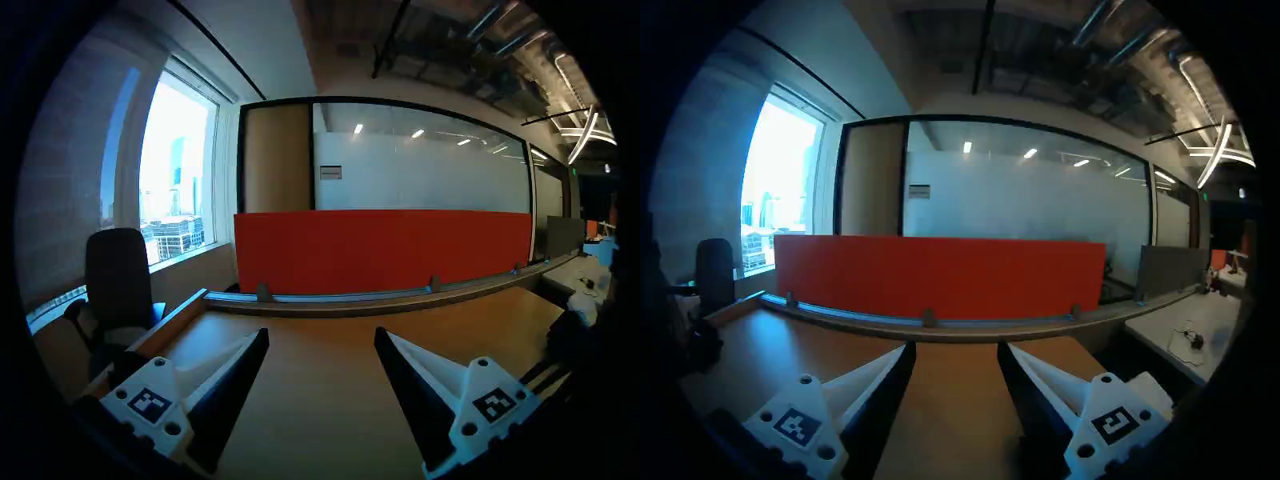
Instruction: Fold towel
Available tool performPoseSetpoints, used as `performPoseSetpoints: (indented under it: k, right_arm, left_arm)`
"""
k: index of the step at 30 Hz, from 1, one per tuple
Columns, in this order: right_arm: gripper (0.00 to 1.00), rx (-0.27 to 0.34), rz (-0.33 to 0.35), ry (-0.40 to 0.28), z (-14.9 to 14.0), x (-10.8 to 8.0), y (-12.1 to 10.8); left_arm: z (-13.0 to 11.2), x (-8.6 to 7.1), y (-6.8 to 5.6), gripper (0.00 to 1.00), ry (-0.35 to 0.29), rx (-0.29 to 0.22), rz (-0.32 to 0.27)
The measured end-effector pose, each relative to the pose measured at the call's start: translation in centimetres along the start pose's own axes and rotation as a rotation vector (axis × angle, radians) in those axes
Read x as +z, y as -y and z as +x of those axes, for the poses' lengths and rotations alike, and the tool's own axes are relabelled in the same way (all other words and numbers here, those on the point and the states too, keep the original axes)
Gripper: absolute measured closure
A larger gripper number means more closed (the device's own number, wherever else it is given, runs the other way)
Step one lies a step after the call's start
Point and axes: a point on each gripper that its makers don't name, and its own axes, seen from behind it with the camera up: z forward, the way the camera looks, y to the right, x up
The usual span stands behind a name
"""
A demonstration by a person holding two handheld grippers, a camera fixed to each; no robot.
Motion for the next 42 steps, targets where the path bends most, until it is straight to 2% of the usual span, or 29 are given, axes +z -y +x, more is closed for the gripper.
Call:
performPoseSetpoints:
  k: [13, 21, 27, 36, 42]
  right_arm:
    - [0.21, 0.035, -0.016, 0.003, -0.2, -0.7, -0.1]
    - [0.15, 0.037, -0.037, -0.013, -0.4, -0.6, -0.9]
    - [0.14, 0.025, -0.026, -0.016, -1.8, -0.3, 0.1]
    - [0.11, 0.007, -0.005, -0.043, -3.7, -0.1, 1.8]
    - [0.11, -0.001, -0.001, -0.057, -4.5, 0.1, 2.0]
  left_arm:
    - [-3.1, 0.8, 0.4, 0.02, -0.045, -0.024, 0.016]
    - [-5.5, 0.7, 0.4, 0.02, -0.07, -0.017, 0.024]
    - [-7.7, 0.6, 0.4, 0.02, -0.085, 0.003, 0.028]
    - [-9.9, 0.9, 0.1, 0.02, -0.112, -0.001, 0.018]
    - [-11.3, 1.1, 0.3, 0.02, -0.125, -0.007, 0.025]
